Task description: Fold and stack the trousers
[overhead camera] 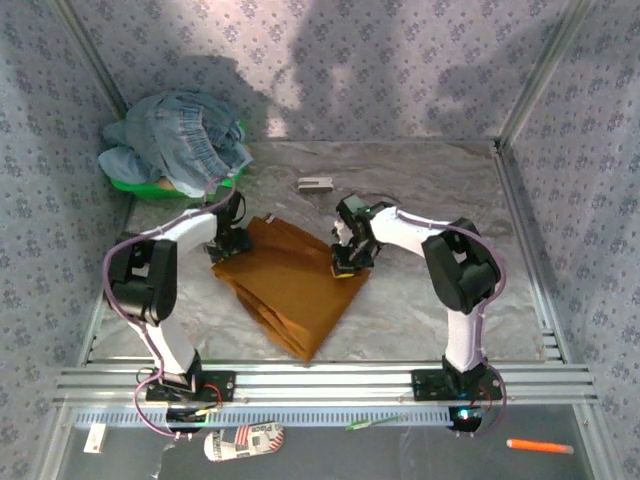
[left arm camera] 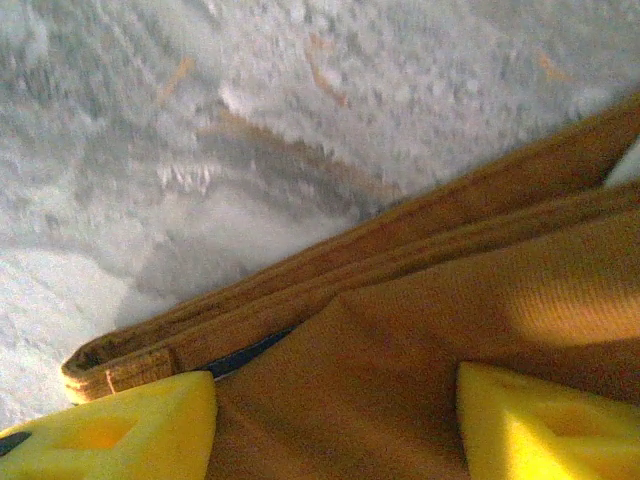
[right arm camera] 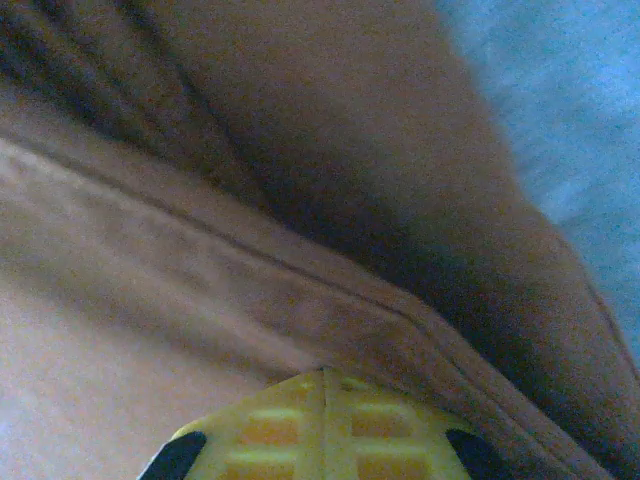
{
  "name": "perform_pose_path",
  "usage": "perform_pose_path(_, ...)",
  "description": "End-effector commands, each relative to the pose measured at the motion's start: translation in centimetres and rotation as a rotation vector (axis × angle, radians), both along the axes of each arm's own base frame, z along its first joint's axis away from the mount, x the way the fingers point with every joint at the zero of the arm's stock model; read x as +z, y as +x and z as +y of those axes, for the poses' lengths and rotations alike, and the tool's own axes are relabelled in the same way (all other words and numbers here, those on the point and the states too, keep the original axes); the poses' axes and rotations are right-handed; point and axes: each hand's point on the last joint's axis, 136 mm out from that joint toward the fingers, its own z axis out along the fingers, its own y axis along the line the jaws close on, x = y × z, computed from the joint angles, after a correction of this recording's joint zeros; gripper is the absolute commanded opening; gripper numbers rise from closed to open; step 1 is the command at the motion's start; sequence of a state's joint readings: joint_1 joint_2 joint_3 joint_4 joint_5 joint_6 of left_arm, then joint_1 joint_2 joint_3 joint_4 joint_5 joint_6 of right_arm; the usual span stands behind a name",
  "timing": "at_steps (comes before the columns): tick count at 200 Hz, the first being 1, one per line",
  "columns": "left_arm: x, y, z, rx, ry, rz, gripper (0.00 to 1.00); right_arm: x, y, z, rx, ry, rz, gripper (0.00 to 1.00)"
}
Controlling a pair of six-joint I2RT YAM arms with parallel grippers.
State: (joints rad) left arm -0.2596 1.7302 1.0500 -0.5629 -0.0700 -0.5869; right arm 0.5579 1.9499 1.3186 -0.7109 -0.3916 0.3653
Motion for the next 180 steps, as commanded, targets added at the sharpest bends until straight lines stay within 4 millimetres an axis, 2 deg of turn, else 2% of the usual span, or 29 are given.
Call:
perform_pose_path(1,-2.6,-7.1,-1.8,-0.029,-0.028,0.178,0.63,-2.5,2.5,-7.8,-0.094,-0.316,-0.007,0.0)
perform_pose_path(18,-2.0,-9.8,-4.1,-0.077,-0.07,0.181,0.62,-1.4,5.5,-8.2,-0.13,-0.311,-0.055,0.0)
perform_pose_path(32,-1.1,-11.5,-5.2,-0.101,-0.094,0.176,0.62,-0.3,7.4,-8.0,-0.108,-0.297,-0.091,0.0)
perform_pose_path(47,0.5,-12.2,-5.3,-0.109,-0.105,0.163,0.64,1.3,8.6,-8.4,-0.11,-0.314,-0.117,0.01)
perform_pose_path(63,3.0,-11.4,-5.3,-0.14,-0.098,0.114,0.69,3.1,8.7,-8.3,-0.134,-0.282,-0.154,0.09)
perform_pose_path(80,5.6,-9.4,-5.4,-0.176,-0.072,0.052,0.71,4.8,7.4,-7.4,-0.142,-0.243,-0.175,0.16)
perform_pose_path(90,6.6,-8.0,-5.9,-0.195,-0.063,0.017,0.68,5.3,6.1,-6.7,-0.149,-0.223,-0.176,0.17)
perform_pose_path(115,7.4,-3.7,-8.8,-0.213,-0.112,-0.031,0.58,4.7,2.1,-4.5,-0.148,-0.185,-0.144,0.16)
perform_pose_path(129,6.7,-1.7,-10.8,-0.232,-0.152,-0.047,0.54,3.6,0.3,-3.6,-0.149,-0.176,-0.122,0.13)
perform_pose_path(145,5.2,-0.4,-11.4,-0.243,-0.139,-0.025,0.48,2.0,-1.2,-3.5,-0.164,-0.174,-0.087,0.09)
perform_pose_path(153,4.3,0.0,-11.1,-0.24,-0.113,-0.015,0.46,1.4,-1.6,-3.5,-0.174,-0.171,-0.073,0.09)
perform_pose_path(156,4.0,0.2,-10.9,-0.236,-0.104,-0.009,0.45,0.5,-2.3,-4.0,-0.175,-0.187,-0.051,0.08)
perform_pose_path(167,2.9,0.8,-10.2,-0.222,-0.09,-0.008,0.44,-0.9,-3.0,-5.0,-0.185,-0.215,-0.028,0.08)
perform_pose_path(180,1.4,1.2,-8.7,-0.187,-0.068,-0.001,0.42,-2.3,-3.6,-6.0,-0.189,-0.248,-0.004,0.08)
